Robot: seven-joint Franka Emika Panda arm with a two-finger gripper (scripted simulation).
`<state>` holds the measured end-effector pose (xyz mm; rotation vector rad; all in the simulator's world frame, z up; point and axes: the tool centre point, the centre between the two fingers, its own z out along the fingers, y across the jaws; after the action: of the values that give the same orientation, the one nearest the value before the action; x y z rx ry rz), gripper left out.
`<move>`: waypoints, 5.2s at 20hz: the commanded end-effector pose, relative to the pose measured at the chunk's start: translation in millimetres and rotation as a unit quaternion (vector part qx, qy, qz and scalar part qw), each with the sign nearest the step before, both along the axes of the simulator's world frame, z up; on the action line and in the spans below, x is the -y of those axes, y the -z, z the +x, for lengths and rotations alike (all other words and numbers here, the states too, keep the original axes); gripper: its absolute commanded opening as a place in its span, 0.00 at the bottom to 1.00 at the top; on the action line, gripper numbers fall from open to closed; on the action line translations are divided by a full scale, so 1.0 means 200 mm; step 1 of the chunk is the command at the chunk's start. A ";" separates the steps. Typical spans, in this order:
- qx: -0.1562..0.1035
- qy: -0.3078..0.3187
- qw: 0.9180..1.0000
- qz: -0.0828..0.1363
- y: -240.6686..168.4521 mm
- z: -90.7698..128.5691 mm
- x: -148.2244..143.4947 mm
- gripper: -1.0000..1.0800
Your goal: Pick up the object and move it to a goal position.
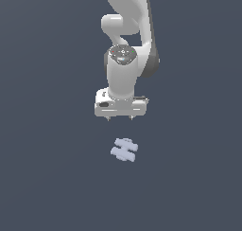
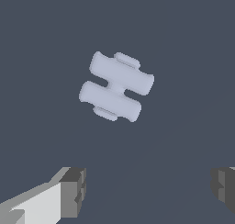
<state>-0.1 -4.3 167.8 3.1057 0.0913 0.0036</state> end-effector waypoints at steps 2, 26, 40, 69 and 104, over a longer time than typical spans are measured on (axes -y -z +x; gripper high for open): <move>0.000 0.000 1.000 0.000 0.00 0.00 0.00 1.00; 0.020 -0.100 0.992 0.076 0.14 0.11 0.10 1.00; 0.040 -0.204 0.966 0.156 0.30 0.25 0.15 1.00; 0.072 -0.420 0.847 0.318 0.64 0.57 0.04 1.00; 0.075 -0.462 0.812 0.348 0.70 0.64 -0.03 0.00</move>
<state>128.6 -1.2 31.0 3.2533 1.9557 0.3878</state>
